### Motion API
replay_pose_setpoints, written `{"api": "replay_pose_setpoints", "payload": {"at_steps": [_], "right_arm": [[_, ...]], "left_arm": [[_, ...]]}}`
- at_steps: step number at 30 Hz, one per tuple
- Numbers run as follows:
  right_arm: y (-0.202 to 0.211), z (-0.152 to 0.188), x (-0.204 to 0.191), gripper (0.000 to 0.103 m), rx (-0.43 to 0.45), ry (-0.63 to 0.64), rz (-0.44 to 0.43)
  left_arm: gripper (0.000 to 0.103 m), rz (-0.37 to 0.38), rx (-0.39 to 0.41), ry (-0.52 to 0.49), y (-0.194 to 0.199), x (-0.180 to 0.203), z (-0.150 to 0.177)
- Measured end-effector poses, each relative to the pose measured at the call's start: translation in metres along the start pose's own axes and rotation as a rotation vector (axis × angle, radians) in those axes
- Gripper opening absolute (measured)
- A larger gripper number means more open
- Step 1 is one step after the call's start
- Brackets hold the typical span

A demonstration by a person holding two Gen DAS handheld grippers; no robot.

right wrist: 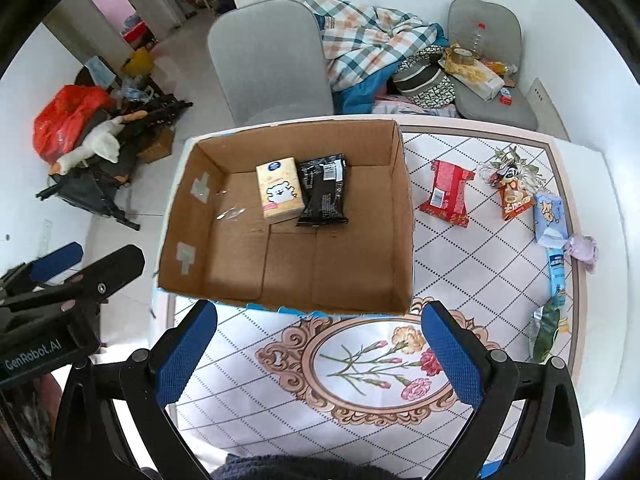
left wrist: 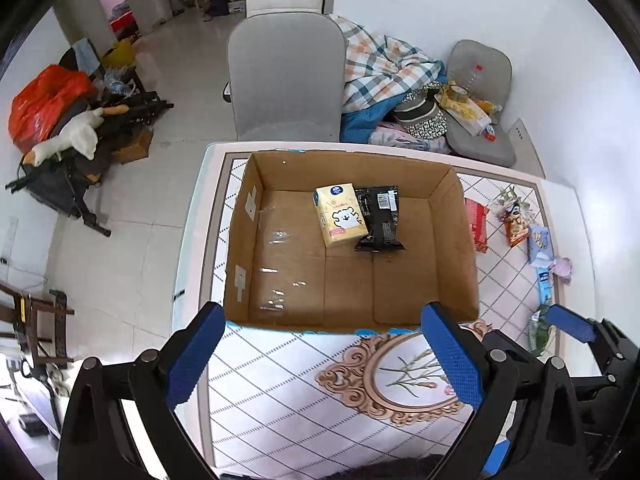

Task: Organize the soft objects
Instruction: 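Grasp the red snack pack with left gripper while right grasps blue tissue pack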

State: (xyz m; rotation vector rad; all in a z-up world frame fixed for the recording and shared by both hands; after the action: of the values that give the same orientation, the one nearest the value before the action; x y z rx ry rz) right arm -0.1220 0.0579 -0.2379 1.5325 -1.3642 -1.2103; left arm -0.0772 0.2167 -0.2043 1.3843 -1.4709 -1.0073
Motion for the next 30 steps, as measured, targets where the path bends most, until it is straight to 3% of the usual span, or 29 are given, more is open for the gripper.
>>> {"api": "replay_pose_setpoints", "payload": {"at_steps": [5,8,14,17,23,24,30], "right_arm": [[0.015,0.0,0.028,0.103,-0.001,-0.045,-0.05],[0.028,-0.005,0.068,0.103,0.012,-0.096,-0.033],[0.045,-0.02,0.192,0.103,0.028,-0.242,0.079],[0.038,-0.028,0.259,0.103,0.002,-0.321,0.12],[-0.008,-0.047,0.363,0.103,-0.089,-0.415,0.152],[-0.02,-0.052,0.373,0.103,-0.109,-0.423,0.149],[-0.104,-0.074,0.41,0.103,-0.235,-0.421,0.123]], "left_arm": [[0.1,0.06,0.017,-0.02,0.007,0.039,-0.004],[0.1,0.108,0.02,-0.066,0.004,0.078,-0.011],[0.1,0.186,-0.041,-0.213,-0.031,0.182,-0.029],[0.1,0.182,-0.087,-0.282,-0.064,0.23,-0.042],[0.099,0.093,-0.222,-0.368,-0.158,0.297,-0.06],[0.095,0.083,-0.245,-0.366,-0.172,0.301,-0.061],[0.094,0.024,-0.397,-0.344,-0.262,0.313,-0.062]]}}
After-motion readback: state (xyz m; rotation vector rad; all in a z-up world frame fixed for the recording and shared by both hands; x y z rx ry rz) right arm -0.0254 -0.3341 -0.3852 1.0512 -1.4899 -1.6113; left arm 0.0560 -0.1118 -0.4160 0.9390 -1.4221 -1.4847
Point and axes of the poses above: each gripper's, at about its wrist camera, not at the fingertips, and y roughly against the way its jaws point, x to its right, z to its underside, the point moved 7 cm from there along -y, roughly the way its jaws point, and after that the axes turned 1 degree about -x, right-handed, at the moved point
